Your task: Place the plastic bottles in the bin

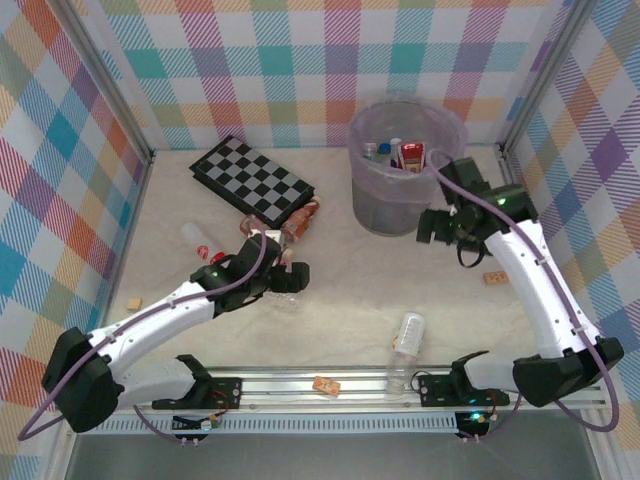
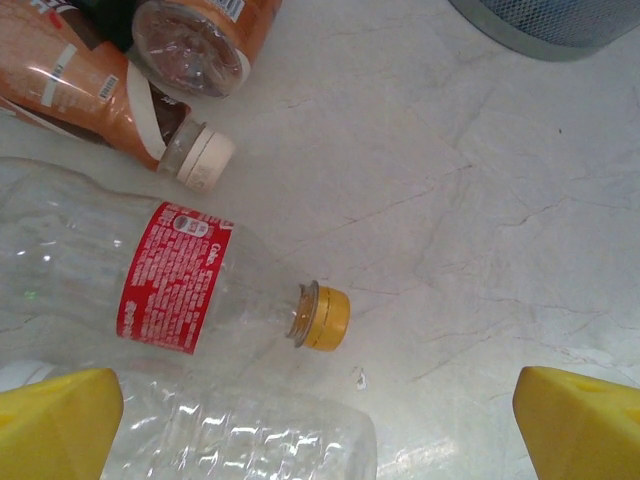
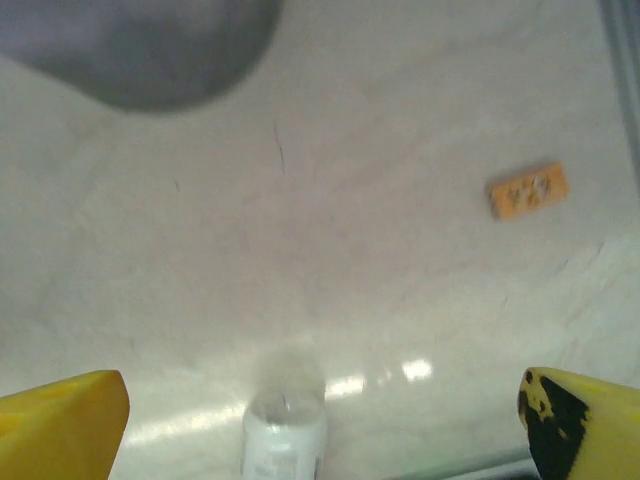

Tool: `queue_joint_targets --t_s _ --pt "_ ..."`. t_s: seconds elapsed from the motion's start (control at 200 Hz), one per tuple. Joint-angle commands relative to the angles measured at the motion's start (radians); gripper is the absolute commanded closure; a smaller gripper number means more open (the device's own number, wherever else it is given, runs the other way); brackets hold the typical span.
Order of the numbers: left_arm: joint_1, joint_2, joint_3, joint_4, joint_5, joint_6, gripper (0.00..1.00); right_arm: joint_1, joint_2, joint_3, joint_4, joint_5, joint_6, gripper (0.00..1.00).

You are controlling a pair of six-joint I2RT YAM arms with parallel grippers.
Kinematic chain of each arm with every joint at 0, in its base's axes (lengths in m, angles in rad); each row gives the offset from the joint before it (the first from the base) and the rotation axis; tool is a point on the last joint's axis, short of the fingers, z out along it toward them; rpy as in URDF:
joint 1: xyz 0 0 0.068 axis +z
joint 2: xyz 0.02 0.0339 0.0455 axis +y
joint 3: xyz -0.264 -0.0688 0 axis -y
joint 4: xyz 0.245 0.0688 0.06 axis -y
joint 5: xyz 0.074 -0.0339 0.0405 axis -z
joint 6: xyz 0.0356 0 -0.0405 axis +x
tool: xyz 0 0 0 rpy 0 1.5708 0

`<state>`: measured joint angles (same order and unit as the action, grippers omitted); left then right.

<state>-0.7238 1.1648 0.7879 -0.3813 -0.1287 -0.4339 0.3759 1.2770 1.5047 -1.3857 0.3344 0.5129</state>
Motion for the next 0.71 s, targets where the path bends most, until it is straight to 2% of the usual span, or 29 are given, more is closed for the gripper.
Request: queue_joint_targets --t_s 0.0,0.075,0.2,0.43,0.7 --pt "0.010 0.023 0.040 0.041 0.012 0.018 0.00 0.027 -0.067 -0.102 -0.072 -0.060 0.117 0.00" --pt "0.009 0.036 0.040 0.054 0.015 0.014 0.00 0.047 -0.104 -0.187 -0.063 -0.110 0.153 0.00" --pt "0.010 0.053 0.040 0.055 0.014 0.013 0.00 0.108 -0.134 -0.322 -0.075 -0.123 0.237 0.01" --pt "0.012 0.055 0.024 0.065 0.007 0.000 0.00 0.224 -0.149 -0.568 0.058 -0.246 0.372 0.01" --pt "0.013 0.078 0.029 0.064 0.008 0.003 0.00 0.326 -0.048 -0.666 0.238 -0.353 0.469 0.01"
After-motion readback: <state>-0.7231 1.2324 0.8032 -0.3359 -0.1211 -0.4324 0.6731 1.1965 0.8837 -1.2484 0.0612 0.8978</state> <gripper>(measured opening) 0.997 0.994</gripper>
